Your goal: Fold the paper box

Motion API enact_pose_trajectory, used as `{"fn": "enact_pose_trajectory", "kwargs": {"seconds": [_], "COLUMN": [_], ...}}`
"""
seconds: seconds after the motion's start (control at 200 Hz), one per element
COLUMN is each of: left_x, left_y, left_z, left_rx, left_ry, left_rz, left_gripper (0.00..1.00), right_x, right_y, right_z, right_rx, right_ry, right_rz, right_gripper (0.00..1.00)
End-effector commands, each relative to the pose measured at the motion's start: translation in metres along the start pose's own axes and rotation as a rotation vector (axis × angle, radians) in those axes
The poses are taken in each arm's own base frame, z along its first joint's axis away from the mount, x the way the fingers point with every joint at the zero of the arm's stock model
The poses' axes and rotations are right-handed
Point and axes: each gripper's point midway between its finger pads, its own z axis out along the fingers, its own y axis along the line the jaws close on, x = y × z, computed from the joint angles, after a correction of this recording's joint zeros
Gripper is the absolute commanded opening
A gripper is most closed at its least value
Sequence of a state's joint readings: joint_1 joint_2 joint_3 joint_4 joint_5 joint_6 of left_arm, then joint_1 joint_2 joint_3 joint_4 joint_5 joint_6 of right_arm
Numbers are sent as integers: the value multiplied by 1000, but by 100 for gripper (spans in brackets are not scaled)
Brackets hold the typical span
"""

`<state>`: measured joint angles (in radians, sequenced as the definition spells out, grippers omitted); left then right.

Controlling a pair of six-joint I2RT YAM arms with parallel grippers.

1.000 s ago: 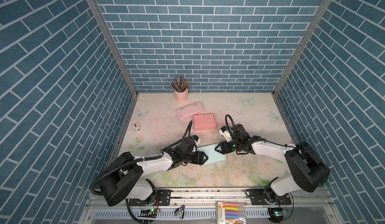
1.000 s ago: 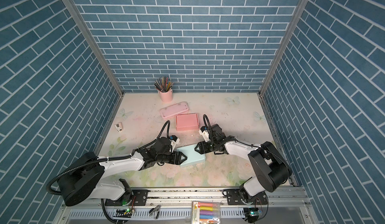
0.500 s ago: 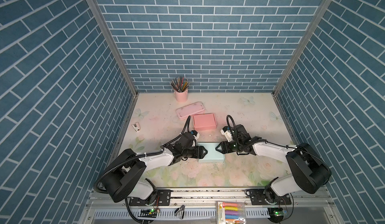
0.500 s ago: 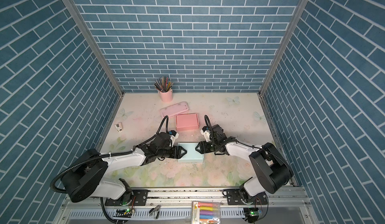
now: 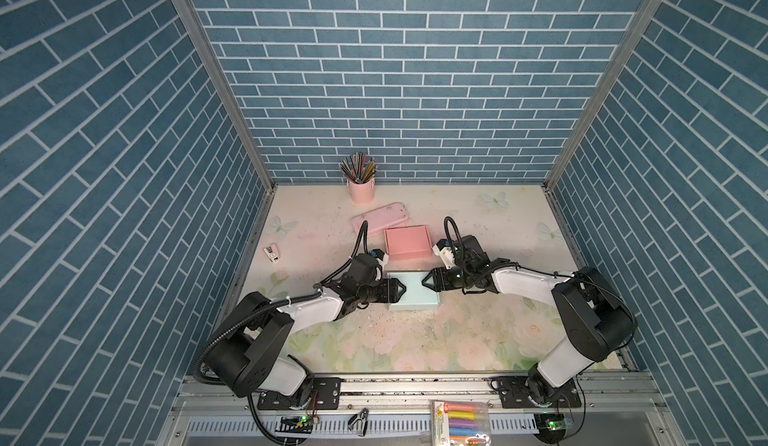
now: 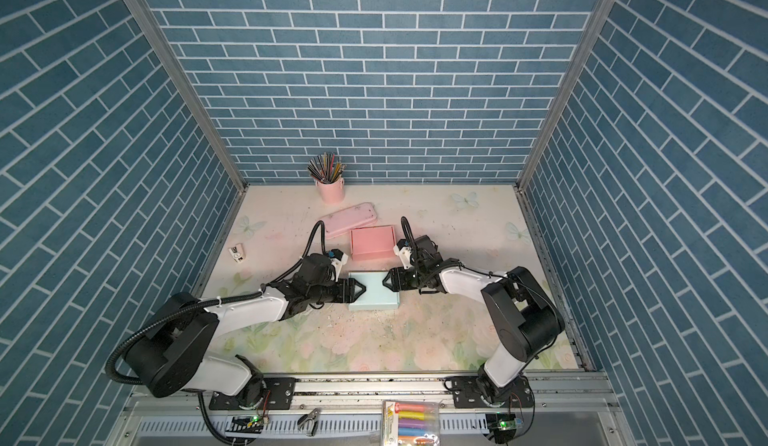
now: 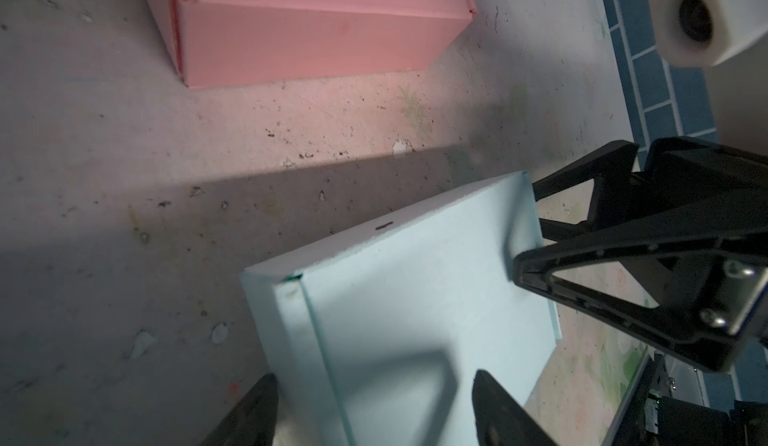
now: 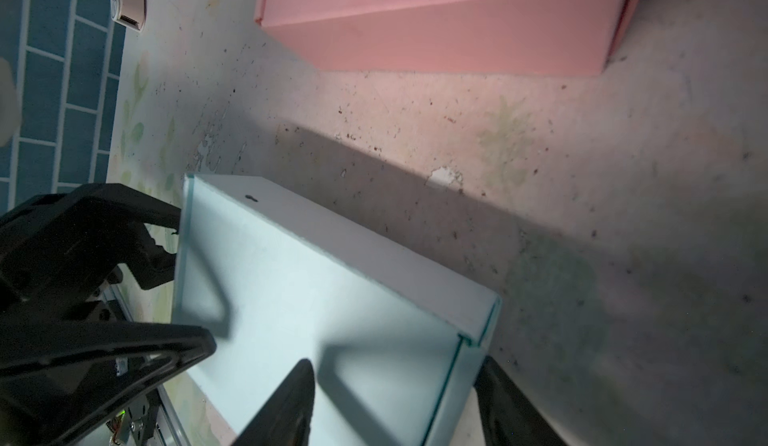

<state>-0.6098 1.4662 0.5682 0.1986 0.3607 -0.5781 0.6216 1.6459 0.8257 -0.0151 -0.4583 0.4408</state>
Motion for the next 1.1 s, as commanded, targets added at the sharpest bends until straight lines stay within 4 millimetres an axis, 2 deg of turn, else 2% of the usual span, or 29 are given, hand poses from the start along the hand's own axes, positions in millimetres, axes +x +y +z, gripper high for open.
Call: {"fn": "enact_pose_trajectory", "kwargs": {"seconds": [0.0,0.38,0.515,0.64,0.705,0.875,1.095], "left_x": [-16,-12,-10,-12,-13,-14,-17], "left_y": [-18,-3,0,3,4,9,19], "left_z": [3,9,10,7,4,-8,-33], "left_rx": [68,14,3,-3,-6,-19,-125], "left_ry": [-29,-29,-25,-41,-49,-65,-82], "left_rz": [52,24,18,3,-4,-15,56], "left_gripper": [73,74,78,83,87,88,88], "right_x": [-7,-7,-6,-8,-11,-23,-34], "right_y": [11,-5,-9,-11,-11,-14,-18], "right_z": [2,-3,-7,-11,-15,-34,-78], "right_rx": [-41,34,56,70,86,167,277], "right_ry": [-4,-15,-25,-37,-45,-97,-258], "right_rz": [-16,1,5,9,2,-38,-105], "right_gripper": [62,64,70,84,86,89,91]}}
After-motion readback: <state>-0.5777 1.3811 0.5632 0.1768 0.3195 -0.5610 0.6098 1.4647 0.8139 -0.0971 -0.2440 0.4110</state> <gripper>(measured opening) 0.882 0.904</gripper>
